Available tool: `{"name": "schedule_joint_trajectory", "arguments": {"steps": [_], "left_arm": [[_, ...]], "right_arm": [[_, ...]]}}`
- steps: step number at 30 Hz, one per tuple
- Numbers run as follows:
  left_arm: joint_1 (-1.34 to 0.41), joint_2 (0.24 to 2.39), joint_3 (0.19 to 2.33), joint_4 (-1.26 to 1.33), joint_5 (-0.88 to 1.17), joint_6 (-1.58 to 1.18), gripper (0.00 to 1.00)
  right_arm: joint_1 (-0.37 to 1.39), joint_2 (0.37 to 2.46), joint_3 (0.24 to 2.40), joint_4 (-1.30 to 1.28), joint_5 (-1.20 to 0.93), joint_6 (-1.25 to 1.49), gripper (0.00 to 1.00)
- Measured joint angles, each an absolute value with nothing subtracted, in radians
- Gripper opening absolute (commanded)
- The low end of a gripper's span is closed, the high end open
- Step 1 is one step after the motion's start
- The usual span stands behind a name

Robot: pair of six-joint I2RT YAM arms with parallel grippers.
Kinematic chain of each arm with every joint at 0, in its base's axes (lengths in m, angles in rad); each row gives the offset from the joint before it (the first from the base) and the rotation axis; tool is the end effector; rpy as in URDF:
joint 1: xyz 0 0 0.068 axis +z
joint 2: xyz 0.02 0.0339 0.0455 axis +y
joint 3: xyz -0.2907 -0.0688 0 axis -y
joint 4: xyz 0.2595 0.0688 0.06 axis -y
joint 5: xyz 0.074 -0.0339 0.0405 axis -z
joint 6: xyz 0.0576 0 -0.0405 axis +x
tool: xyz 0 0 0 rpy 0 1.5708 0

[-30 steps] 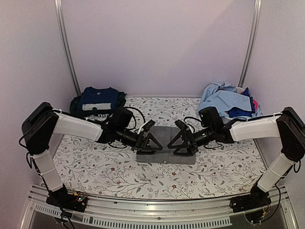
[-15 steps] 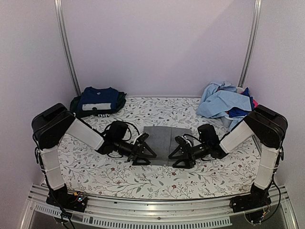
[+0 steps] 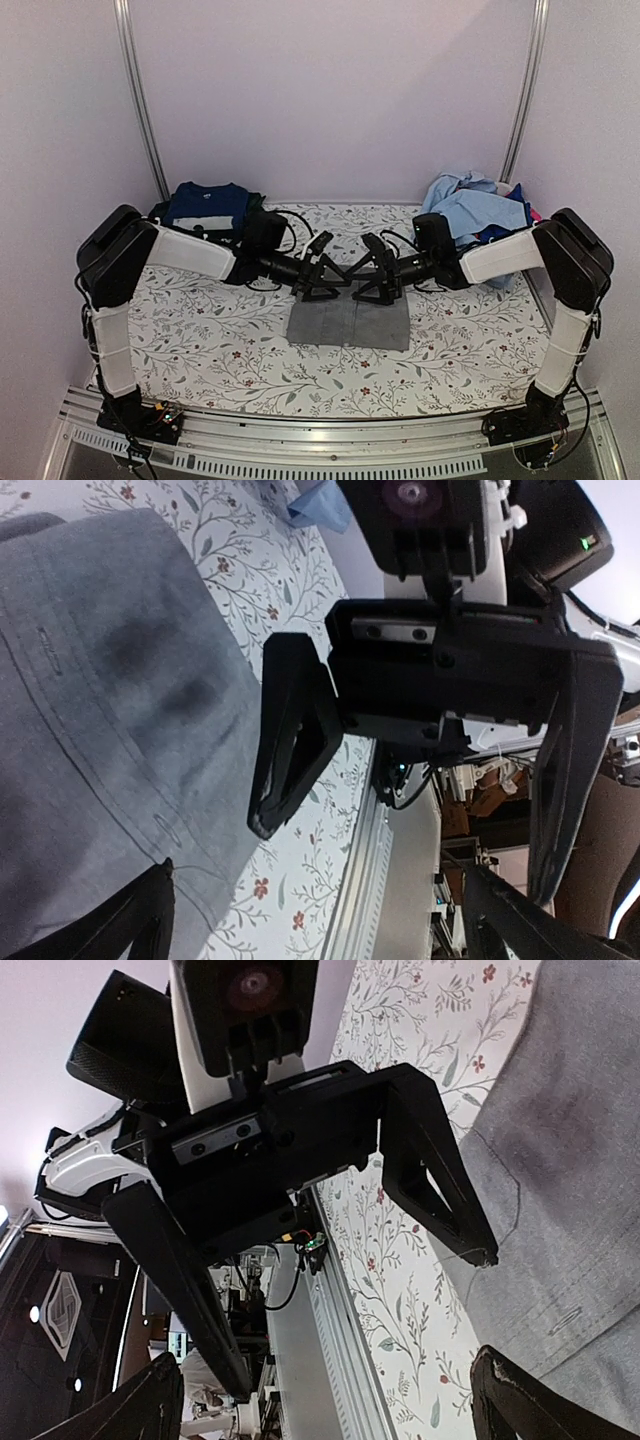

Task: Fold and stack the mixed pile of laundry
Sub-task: Smooth out the square-folded shirt at the center of the board.

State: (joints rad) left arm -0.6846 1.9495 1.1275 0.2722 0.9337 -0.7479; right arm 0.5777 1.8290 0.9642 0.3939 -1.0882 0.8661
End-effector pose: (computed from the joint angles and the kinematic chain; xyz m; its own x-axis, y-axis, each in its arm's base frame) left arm 0.3119 -0.3144 0.1778 -0.9137 0.2236 -0.3394 0.3897 0.2448 -0.8878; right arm 0.3056 0.2601 0.1903 -0.9430 -0.1927 -0.2711 -0.3030 0.1613 0.9392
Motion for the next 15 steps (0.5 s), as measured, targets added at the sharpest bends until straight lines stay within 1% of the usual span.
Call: {"name": "schedule_joint_trajectory", "arguments": {"steps": [3, 7, 11, 15], "left_arm": [[-0.676, 2.056, 1.172, 0.3, 0.928, -0.758, 1.0], [-0.652, 2.135, 1.126, 0.334, 0.918, -0.758, 1.0], [-0.651, 2.073, 1.015, 0.402, 0.905, -0.75, 1.0], [-0.666, 1.97, 0.894, 0.386, 0.906, -0.748, 1.0]], "right_arm": [[0.567, 1.942, 0.987, 0.401, -1.088, 0.854, 0.98], [0.54, 2.047, 0.948, 0.393, -1.09, 0.822, 0.97], [0.55, 2.038, 0.913, 0.422, -1.129, 0.786, 0.98], [0.595, 2.009, 0.908, 0.385, -1.145, 0.775, 0.99]]}}
